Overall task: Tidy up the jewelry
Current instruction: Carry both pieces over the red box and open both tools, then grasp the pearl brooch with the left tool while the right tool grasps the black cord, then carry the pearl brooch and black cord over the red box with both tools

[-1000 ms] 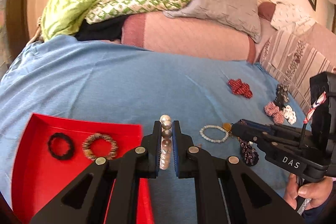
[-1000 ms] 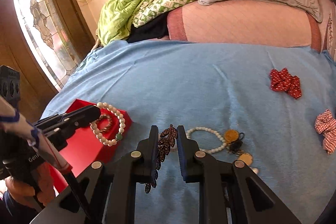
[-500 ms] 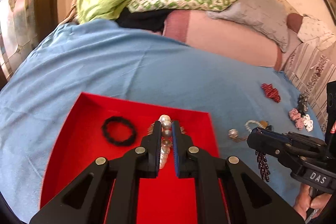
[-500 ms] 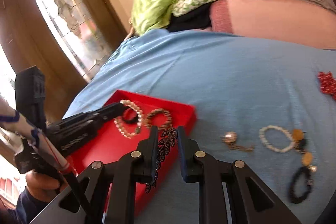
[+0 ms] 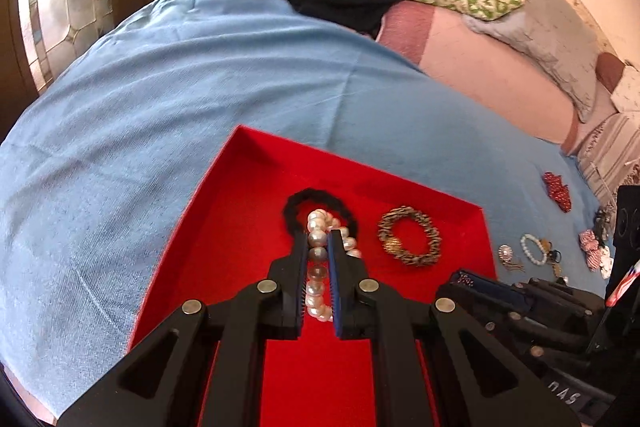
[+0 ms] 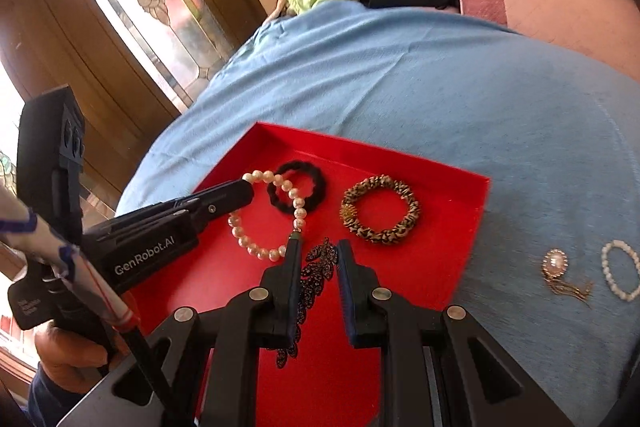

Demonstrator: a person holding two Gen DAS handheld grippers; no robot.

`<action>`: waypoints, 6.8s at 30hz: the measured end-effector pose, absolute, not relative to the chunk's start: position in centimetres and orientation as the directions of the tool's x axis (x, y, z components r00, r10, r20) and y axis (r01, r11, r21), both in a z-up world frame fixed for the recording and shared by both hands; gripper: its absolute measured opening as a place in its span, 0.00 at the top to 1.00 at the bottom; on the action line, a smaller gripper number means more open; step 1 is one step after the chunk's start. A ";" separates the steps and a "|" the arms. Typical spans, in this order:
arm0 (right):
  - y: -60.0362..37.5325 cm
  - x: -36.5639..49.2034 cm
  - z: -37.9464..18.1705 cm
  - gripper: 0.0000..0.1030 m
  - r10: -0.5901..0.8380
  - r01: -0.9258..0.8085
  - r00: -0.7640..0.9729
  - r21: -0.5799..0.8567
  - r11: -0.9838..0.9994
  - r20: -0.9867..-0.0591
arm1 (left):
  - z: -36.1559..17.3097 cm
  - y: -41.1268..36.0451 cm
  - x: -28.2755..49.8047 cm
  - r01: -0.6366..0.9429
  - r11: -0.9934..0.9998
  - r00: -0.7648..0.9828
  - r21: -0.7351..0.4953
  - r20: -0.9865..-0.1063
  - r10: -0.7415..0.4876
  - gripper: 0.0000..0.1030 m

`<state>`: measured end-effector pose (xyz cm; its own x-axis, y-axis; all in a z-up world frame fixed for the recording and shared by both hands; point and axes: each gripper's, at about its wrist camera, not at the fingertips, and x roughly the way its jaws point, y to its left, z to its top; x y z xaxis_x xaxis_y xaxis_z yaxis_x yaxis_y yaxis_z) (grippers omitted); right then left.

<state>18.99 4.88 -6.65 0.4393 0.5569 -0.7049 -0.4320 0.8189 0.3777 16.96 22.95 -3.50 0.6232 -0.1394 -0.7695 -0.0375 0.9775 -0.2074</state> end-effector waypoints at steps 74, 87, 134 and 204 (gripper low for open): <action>-2.2 19.8 -4.4 0.79 0.565 -0.313 0.504 0.471 0.825 -0.653 | -1.8 19.8 17.1 -0.004 0.981 0.673 -0.192 -0.727 -0.140 0.81; -14.0 17.0 -3.2 0.79 0.438 -0.099 0.594 0.480 0.872 -0.674 | -1.9 9.1 17.8 0.238 0.945 0.579 -0.225 -0.749 -0.324 0.81; -20.7 21.0 -9.2 0.86 0.214 0.098 0.500 0.301 0.949 -0.839 | -2.9 2.2 21.7 0.273 0.929 0.569 -0.249 -0.737 -0.365 1.00; -11.6 15.1 -1.4 0.87 0.564 -0.266 0.659 0.547 0.793 -0.497 | 3.3 12.3 16.2 0.210 0.943 0.719 -0.258 -0.613 -0.328 0.86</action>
<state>15.12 -11.65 -1.37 0.6590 0.5642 -0.4974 -0.2661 0.7934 0.5474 16.24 12.35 3.31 0.7185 -0.3282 -0.6132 0.2104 0.9429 -0.2582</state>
